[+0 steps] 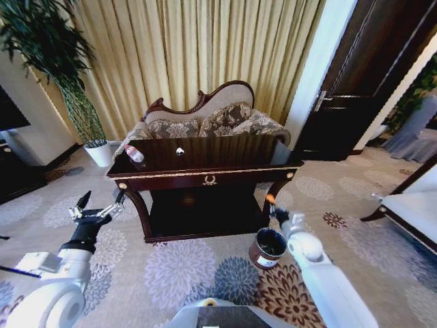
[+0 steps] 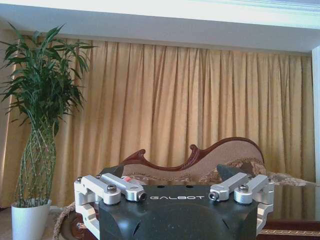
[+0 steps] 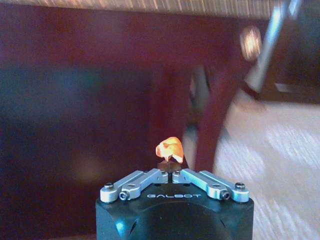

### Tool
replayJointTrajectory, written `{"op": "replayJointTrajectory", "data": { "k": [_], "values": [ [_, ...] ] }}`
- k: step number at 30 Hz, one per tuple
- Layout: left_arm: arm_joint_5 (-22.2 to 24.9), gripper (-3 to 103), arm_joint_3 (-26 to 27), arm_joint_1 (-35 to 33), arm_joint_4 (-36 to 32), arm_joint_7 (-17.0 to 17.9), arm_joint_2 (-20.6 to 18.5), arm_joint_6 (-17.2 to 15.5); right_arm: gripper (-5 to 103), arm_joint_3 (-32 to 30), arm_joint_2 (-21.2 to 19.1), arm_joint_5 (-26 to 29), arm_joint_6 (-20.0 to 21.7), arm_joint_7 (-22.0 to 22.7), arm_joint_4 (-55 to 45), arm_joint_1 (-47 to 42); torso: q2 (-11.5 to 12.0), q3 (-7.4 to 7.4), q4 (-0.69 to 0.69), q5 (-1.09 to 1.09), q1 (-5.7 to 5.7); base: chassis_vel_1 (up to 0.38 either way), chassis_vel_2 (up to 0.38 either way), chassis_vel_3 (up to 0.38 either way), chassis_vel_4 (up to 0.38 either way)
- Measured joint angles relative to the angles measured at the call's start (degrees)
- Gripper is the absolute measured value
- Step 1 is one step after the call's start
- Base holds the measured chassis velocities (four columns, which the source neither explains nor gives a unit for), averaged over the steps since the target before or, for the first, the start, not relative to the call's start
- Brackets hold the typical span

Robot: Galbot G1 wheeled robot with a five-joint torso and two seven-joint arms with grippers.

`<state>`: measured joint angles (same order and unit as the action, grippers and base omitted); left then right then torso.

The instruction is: Move to the front of the table and place the trash on the table into the trash bin.

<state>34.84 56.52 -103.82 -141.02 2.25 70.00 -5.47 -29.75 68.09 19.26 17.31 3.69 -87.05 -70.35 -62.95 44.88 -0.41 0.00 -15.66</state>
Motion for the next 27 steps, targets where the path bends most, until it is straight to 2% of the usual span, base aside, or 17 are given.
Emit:
{"op": "replayJointTrajectory", "data": {
  "k": [5,10,14,17,18,20,21,23,24,26,27],
  "values": [
    [0.1,100,0.8,-0.5,-0.1,0.0,0.0,0.3,0,-0.6,4.2,-4.7,-2.3,-0.3,13.8,4.5,0.0,0.01,0.02,-0.01,0.00,0.000,0.000,0.000,0.000],
    [0.1,100,1.0,-0.6,-0.1,-0.1,0.2,0.4,0,-0.7,6.2,-8.0,-3.5,-0.3,19.4,6.8,0.0,0.00,0.02,0.01,0.00,0.000,0.000,0.000,0.000],
    [-0.2,100,0.8,-0.8,-0.2,-0.1,0.9,0.5,2,-0.5,8.7,-11.7,-5.1,2.0,27.8,10.2,0.0,0.00,0.01,0.01,0.00,0.000,0.000,0.000,0.000],
    [-0.2,100,0.7,-0.8,-0.2,-0.2,1.0,0.5,13,-0.3,9.4,-13.0,-6.7,4.7,31.2,11.7,0.0,0.00,0.01,0.01,0.01,0.000,0.000,0.000,0.000],
    [-0.2,100,0.7,-0.8,-0.2,-0.2,1.0,0.5,13,-0.3,9.4,-13.0,-6.7,4.7,31.2,11.7,0.0,0.00,0.01,0.01,0.01,0.000,0.000,0.000,0.000],
    [-0.3,100,0.7,-0.8,-0.2,-0.2,1.1,0.6,23,-0.3,9.6,-13.3,-7.3,6.5,32.5,12.4,0.0,0.00,0.00,-0.01,0.01,0.000,0.000,0.000,0.000],
    [-0.3,100,0.7,-0.8,-0.2,-0.2,1.1,0.6,23,-0.3,9.6,-13.3,-7.3,6.5,32.5,12.4,0.0,0.00,0.00,-0.01,0.01,0.000,0.000,0.000,0.000],
    [-0.4,100,0.6,-0.7,-0.2,-0.2,1.1,0.6,33,-0.3,9.4,-13.2,-7.3,7.5,32.6,12.7,0.0,0.00,0.01,0.01,0.01,0.000,0.000,0.000,0.000],
    [-0.4,100,0.6,-0.7,-0.2,-0.2,1.1,0.6,33,-0.3,9.4,-13.2,-7.3,7.5,32.6,12.7,0.0,0.00,0.01,0.01,0.01,0.000,0.000,0.000,0.000],
    [-0.3,100,0.6,-0.8,-0.5,-0.2,1.1,0.6,44,-0.3,8.9,-12.5,-7.9,8.0,31.4,12.5,0.0,0.00,-0.01,0.00,0.00,0.000,0.000,0.000,0.000],
    [-0.3,100,0.6,-0.8,-0.5,-0.2,1.1,0.6,44,-0.3,8.9,-12.5,-7.9,8.0,31.4,12.5,0.0,0.00,-0.01,0.00,0.00,0.000,0.000,0.000,0.000]
  ]
}}
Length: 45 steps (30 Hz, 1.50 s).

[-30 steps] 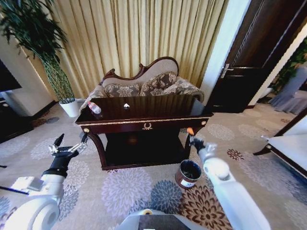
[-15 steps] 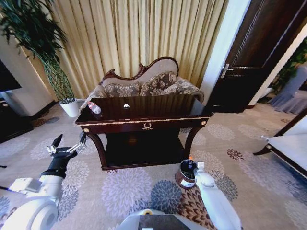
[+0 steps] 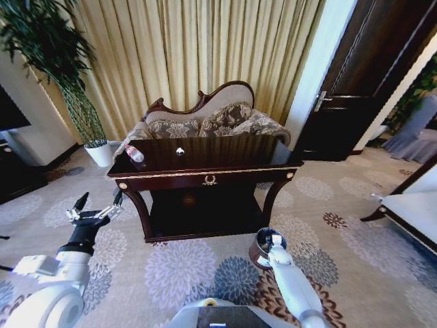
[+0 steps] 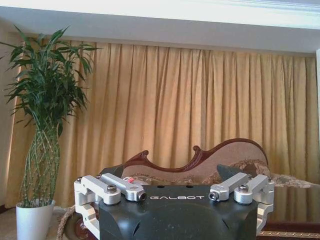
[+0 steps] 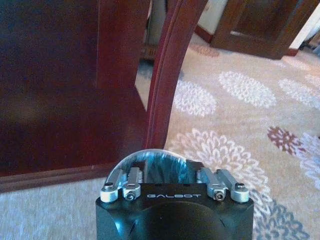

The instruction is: Move to the front of the table and place the trash on the table into the trash bin.

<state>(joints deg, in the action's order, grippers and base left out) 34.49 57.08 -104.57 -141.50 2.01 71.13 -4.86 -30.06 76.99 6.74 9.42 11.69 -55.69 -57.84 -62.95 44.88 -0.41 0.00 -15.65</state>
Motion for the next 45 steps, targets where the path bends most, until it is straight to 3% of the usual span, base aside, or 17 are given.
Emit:
{"op": "replayJointTrajectory", "data": {
  "k": [3,5,7,8,13,14,16,26,32,45],
  "values": [
    [0.2,100,0.1,0.0,-0.3,0.0,-0.1,0.0,61,-0.2,-0.9,5.4,-1.3,-1.3,-8.6,-2.2,0.0,0.00,0.01,-0.01,0.00,0.000,0.000,0.000,0.000],
    [0.2,100,0.1,0.0,-0.3,0.0,-0.2,0.0,61,-0.2,-1.2,6.5,-1.6,-1.8,-11.4,-3.0,0.0,0.00,0.02,0.00,0.00,0.000,0.000,0.000,0.000],
    [0.3,100,0.0,0.1,-0.3,0.1,-0.3,0.0,72,-0.6,-2.0,8.7,-1.9,-2.7,-20.4,-5.5,0.0,-0.01,0.01,0.00,0.00,0.000,0.000,0.000,0.000],
    [0.3,100,0.0,0.1,-0.3,0.1,-0.3,0.0,72,-0.6,-2.0,8.7,-1.9,-2.7,-20.4,-5.5,0.0,-0.01,0.01,0.00,0.00,0.000,0.000,0.000,0.000],
    [0.9,100,0.1,0.1,-0.5,0.2,-0.4,-0.6,93,-0.8,-4.4,12.8,2.5,-3.2,-39.9,-9.9,0.0,0.00,0.02,0.00,0.00,0.000,0.000,0.000,0.000],
    [0.9,100,0.1,0.1,-0.5,0.2,-0.4,-0.6,93,-0.8,-4.4,12.8,2.5,-3.2,-39.9,-9.9,0.0,0.00,0.02,0.00,0.00,0.000,0.000,0.000,0.000],
    [1.5,100,0.1,0.5,-0.6,0.5,-0.6,-1.2,99,-0.6,-5.8,14.8,5.3,-2.9,-50.2,-11.4,0.0,-0.01,0.01,0.01,0.00,0.000,0.000,0.000,0.000],
    [3.1,100,0.6,1.2,-0.8,0.9,-1.2,-2.1,100,-0.1,-9.0,21.5,10.8,0.6,-68.5,-13.2,0.0,-0.01,0.01,0.00,0.01,0.000,0.000,0.000,0.000],
    [3.5,100,0.4,1.5,-0.8,1.0,-1.6,-2.7,100,-0.4,-9.4,22.1,10.9,1.2,-70.6,-14.0,0.0,-0.01,0.01,0.00,0.00,0.000,0.000,0.000,0.000],
    [3.5,100,0.3,1.6,-0.8,1.1,-1.6,-2.8,100,-0.1,-8.8,18.6,8.5,-2.3,-68.8,-15.8,0.0,0.00,0.01,0.00,0.00,0.000,0.000,0.000,0.000]
  ]
}}
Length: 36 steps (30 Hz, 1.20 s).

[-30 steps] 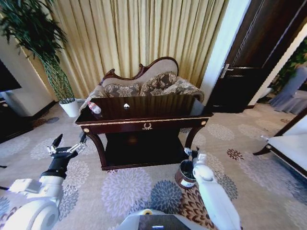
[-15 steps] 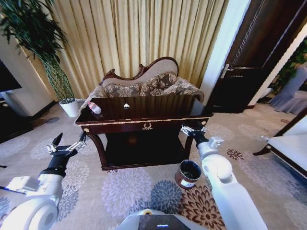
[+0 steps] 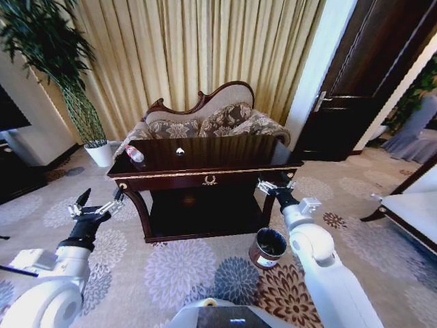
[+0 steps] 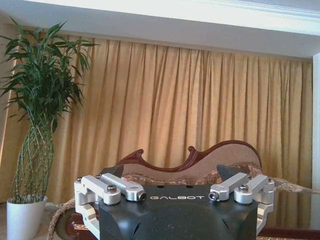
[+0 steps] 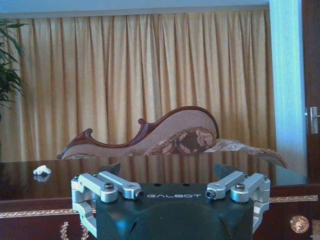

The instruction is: Move to the front of the table and place the trash on the table into the trash bin.

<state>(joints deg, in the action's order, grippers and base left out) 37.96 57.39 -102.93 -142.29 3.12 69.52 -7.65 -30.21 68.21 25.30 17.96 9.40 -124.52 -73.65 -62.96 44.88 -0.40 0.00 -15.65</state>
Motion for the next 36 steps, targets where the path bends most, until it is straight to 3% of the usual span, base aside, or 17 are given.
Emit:
{"op": "replayJointTrajectory", "data": {
  "k": [14,36],
  "values": [
    [-0.1,100,-0.1,0.2,0.2,0.0,-0.4,0.0,100,0.4,0.1,-0.9,-1.1,-0.9,0.6,-0.7,0.0,0.00,0.00,0.00,0.02,-0.039,0.042,0.031,-0.039],
    [-0.7,100,-0.7,0.2,0.6,-0.2,0.4,0.2,100,0.8,0.2,-1.5,-1.6,-0.8,0.5,-1.3,0.0,0.00,0.00,0.00,0.00,-0.151,0.140,0.148,-0.142]
  ]
}}
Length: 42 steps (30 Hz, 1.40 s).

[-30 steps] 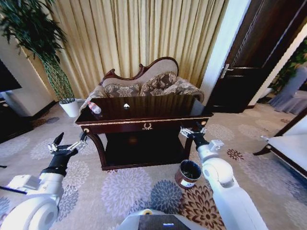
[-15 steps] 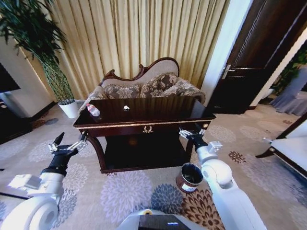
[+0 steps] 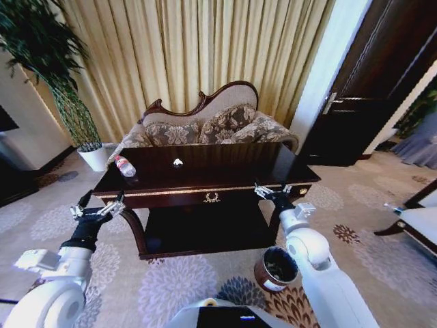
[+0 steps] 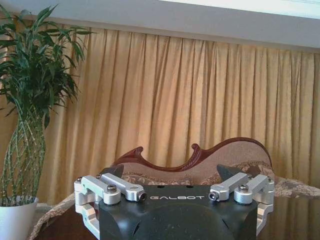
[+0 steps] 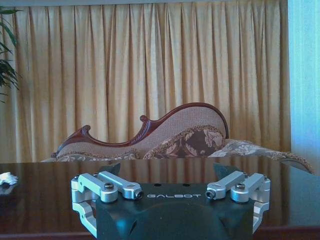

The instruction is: Move to the front of the table and place the trash on the table into the trash bin.

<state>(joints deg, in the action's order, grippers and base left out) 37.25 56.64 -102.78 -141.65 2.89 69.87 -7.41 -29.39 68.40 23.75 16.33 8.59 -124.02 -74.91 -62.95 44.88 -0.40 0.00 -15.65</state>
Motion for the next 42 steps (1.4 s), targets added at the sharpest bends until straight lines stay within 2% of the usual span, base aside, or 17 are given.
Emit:
{"op": "replayJointTrajectory", "data": {
  "k": [17,23,25,31,34,35,39,42],
  "values": [
    [-0.4,100,-0.1,0.0,0.1,0.1,0.1,0.0,100,0.3,0.3,0.1,0.0,0.0,-0.3,-0.4,0.0,0.00,0.00,-0.01,0.00,-0.143,0.140,0.142,-0.136],
    [-0.8,100,-0.2,-0.2,0.2,0.5,0.3,0.0,100,0.5,-0.2,1.2,-0.1,-1.9,-0.5,-0.5,0.0,0.00,0.00,0.00,-0.01,-0.108,0.105,0.097,-0.092],
    [-0.9,100,-0.2,-0.5,0.1,0.6,0.7,0.0,100,1.0,-1.6,3.2,0.0,-3.1,-0.5,-0.4,0.0,0.00,0.00,0.00,-0.01,-0.033,0.064,0.036,-0.048],
    [-1.2,100,-0.1,-0.8,0.1,0.6,1.2,0.0,100,2.1,-4.2,7.9,1.8,-3.2,0.1,1.5,0.0,-0.01,0.00,0.00,0.01,-0.002,0.009,0.006,-0.003],
    [-1.7,100,0.1,-1.0,0.1,0.6,1.6,0.2,100,2.9,-6.4,11.6,2.9,-3.8,1.4,4.0,0.0,-0.01,0.00,-0.01,0.02,0.000,0.000,0.000,0.000],
    [-1.8,100,0.4,-1.1,0.1,0.6,1.7,0.3,100,3.8,-8.4,13.3,3.6,-4.7,2.8,6.3,0.0,-0.01,0.00,-0.01,0.02,0.000,0.000,0.000,0.000],
    [-1.9,100,0.7,-1.1,0.2,0.6,2.0,0.5,100,5.4,-10.7,15.1,4.9,-5.6,3.9,9.2,0.0,0.00,-0.01,0.00,0.01,0.000,0.000,0.000,0.000],
    [-2.0,100,0.7,-1.0,0.3,0.6,2.7,0.7,100,11.2,-14.1,18.4,6.7,-5.1,5.5,15.6,0.0,0.00,0.00,0.00,0.01,0.000,0.000,0.000,0.000]
  ]
}}
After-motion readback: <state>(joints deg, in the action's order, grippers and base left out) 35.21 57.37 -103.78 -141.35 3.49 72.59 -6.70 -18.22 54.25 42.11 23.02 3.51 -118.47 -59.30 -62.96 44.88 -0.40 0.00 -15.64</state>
